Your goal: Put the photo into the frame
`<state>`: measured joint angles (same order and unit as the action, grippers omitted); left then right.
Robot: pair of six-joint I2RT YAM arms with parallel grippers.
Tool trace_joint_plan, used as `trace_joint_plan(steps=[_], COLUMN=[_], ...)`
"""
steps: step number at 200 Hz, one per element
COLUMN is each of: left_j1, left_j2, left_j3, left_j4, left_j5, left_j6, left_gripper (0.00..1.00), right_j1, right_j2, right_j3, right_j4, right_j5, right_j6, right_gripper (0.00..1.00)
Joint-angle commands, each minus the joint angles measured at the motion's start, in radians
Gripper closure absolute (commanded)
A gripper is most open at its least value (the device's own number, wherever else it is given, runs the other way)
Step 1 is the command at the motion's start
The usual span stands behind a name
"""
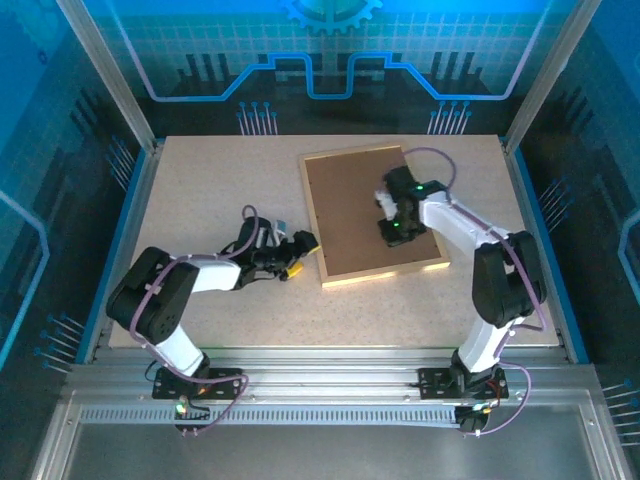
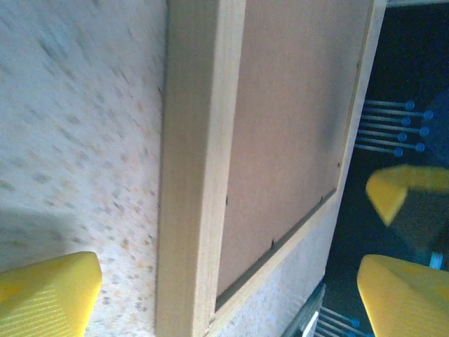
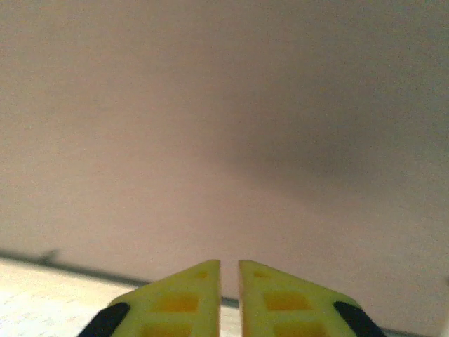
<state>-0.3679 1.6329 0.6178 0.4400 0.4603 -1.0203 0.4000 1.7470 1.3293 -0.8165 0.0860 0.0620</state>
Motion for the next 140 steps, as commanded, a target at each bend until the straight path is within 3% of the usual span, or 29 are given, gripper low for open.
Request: trace_joint_plan(steps=[1, 26, 53, 84, 140], left_j1=[0.054, 0.117, 0.159, 0.162, 0.162], left_j2=[-0.072, -0.108, -0.137, -0.171, -0.173], left_j3=[-0.018, -0.021, -0.014, 0.003, -0.022], left_j4=[-0.086, -0.122, -0.161, -0.212, -0.182], left_j5=[-0.014, 0.001, 0.006, -0.013, -0.016], left_j6=[0.074, 0.096, 0.117, 0.139, 0.122], left_gripper=[0.02, 0.01, 0.01, 0.01, 0.01], right_j1=[0.113, 0.243, 0.298, 0.343, 0.35], right_j2=[0.007, 0.05, 0.1, 0.091, 0.129], right_j3=[0.059, 0.075, 0.09, 0.041, 0.037], right_j4=[-0.059, -0.052, -0.056, 0.006, 0.006], right_j5=[-0.038, -0.004, -0.058, -0.075, -0.133], right_j6=[-0.093, -0.227, -0.348, -0.498, -0.629], right_gripper=[0.78, 0.6, 0.46, 0.42, 0.4])
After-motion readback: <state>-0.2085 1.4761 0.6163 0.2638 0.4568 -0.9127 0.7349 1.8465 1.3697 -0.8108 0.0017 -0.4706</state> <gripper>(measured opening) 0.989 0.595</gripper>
